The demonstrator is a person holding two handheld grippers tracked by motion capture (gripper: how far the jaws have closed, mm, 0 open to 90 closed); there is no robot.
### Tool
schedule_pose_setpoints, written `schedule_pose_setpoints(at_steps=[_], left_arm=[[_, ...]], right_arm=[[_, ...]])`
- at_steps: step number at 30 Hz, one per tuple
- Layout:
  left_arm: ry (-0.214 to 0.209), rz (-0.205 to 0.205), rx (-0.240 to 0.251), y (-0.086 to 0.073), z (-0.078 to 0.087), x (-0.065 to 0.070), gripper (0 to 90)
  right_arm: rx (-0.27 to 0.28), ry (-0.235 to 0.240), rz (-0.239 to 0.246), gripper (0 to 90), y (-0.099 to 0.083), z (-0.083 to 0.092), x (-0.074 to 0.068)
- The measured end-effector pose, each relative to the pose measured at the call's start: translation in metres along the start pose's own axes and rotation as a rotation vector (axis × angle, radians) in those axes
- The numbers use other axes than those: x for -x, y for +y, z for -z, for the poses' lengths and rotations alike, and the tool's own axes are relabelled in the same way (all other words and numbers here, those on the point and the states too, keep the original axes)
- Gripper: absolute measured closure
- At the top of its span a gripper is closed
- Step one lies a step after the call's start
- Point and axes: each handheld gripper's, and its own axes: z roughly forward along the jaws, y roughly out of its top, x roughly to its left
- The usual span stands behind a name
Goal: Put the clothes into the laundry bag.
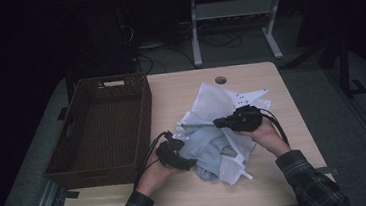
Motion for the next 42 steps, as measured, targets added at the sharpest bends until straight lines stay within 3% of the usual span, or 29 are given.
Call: schedule_pose_setpoints(at_steps=[5,9,13,17,27,42], left_arm=[[0.006,-0.036,-0.017,0.001,-0.002,0.003,39.4],[0.001,-0.059,-0.014,0.001,-0.001,0.005,56.4],[-0.013,-0.058,-0.011,0.001,-0.001,0.005,65.2],[-0.022,-0.073,0.000,0.002,0.003,0.006,68.4],[-0.050,-0.083,0.083,0.012,0.019,0.013,71.8],[-0.086,-0.128,0.147,0.028,0.026,0.030,72.7]], right_arm=[[-0.006,0.001,0.001,88.8,0.000,-0.001,0.000],[-0.009,0.002,0.002,88.8,0.000,-0.002,-0.001],[-0.009,0.003,0.004,88.8,0.000,-0.003,-0.001],[-0.013,0.004,0.004,88.8,-0.001,-0.004,-0.002],[-0.028,0.005,0.009,88.8,-0.002,-0.007,-0.002],[-0.008,0.028,0.020,88.9,0.003,-0.005,-0.007]])
